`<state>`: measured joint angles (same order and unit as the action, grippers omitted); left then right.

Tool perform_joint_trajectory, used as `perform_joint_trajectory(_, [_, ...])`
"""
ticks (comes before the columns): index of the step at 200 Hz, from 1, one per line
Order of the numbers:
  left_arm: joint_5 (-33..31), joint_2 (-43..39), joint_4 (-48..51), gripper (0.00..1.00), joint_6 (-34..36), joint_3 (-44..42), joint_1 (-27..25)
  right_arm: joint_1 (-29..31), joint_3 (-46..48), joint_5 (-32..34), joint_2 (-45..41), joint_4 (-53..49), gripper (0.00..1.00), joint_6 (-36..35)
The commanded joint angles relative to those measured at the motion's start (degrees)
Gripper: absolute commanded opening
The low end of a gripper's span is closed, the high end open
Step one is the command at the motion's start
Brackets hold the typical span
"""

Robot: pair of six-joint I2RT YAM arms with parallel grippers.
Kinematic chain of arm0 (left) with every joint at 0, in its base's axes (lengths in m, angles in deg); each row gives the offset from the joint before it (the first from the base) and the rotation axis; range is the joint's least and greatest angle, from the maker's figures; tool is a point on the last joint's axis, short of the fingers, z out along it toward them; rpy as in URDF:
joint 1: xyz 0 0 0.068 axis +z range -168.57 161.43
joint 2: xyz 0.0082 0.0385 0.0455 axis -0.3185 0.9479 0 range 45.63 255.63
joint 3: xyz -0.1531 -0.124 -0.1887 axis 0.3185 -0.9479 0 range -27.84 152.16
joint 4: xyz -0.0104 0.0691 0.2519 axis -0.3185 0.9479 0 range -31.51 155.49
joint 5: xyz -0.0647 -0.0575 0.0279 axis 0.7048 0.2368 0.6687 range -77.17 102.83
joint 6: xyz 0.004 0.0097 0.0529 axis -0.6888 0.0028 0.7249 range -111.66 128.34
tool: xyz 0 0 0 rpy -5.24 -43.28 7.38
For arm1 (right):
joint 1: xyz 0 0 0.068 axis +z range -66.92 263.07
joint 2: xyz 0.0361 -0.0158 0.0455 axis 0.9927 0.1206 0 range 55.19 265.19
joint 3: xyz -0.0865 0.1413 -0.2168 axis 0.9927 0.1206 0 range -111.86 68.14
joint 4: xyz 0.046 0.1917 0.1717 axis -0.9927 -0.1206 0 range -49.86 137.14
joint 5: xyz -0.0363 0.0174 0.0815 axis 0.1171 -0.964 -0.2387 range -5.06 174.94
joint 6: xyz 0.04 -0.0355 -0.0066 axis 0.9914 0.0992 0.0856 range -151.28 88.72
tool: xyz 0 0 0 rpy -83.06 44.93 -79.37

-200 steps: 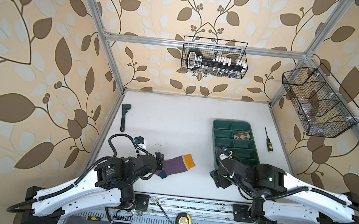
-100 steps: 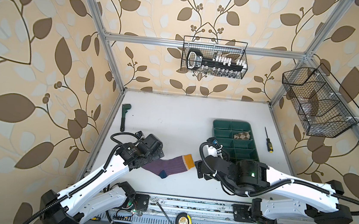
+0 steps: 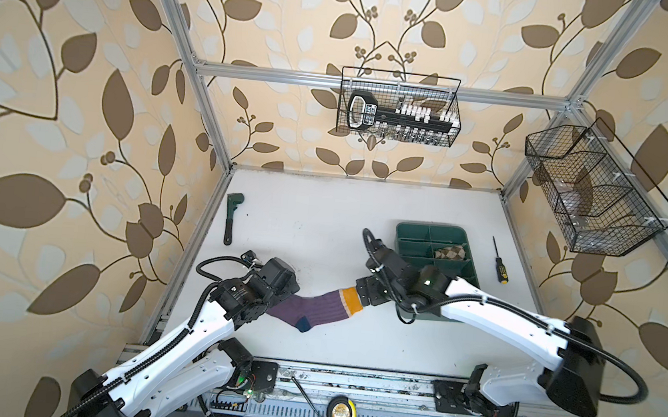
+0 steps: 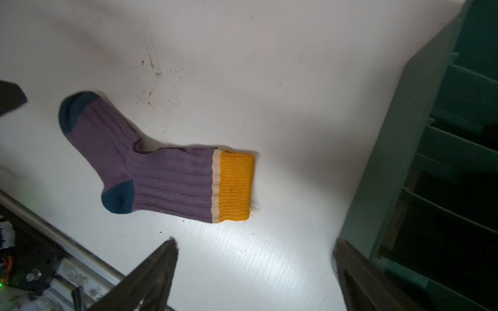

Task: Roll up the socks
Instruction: 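Grasp the teal toe with the left gripper while the right gripper grasps the yellow cuff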

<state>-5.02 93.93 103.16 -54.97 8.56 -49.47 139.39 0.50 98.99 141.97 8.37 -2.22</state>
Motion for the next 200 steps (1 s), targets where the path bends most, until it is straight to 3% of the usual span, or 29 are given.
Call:
perform_joint_trajectory(1, [2.99,4.94,-8.34,0.99,-0.04,-0.29,3.49,1.91,-6.00,0.91,7.31,-2.90,0.92,-7.10])
perform_joint_trajectory(24, [8.25,11.46,-10.83,0.99,0.53,0.30,6.81,3.29,-9.66,2.35,13.73,-3.77,0.92,-9.68])
perform_joint_trajectory(89, [13.24,18.51,-16.06,0.99,0.64,0.07,7.60,2.45,-12.86,0.43,23.86,-1.74,0.92,-14.11])
perform_joint_trajectory(200, [9.53,31.34,-19.84,0.99,-8.06,-3.35,7.96,0.72,4.16,-1.56,20.32,8.99,0.91,-8.14])
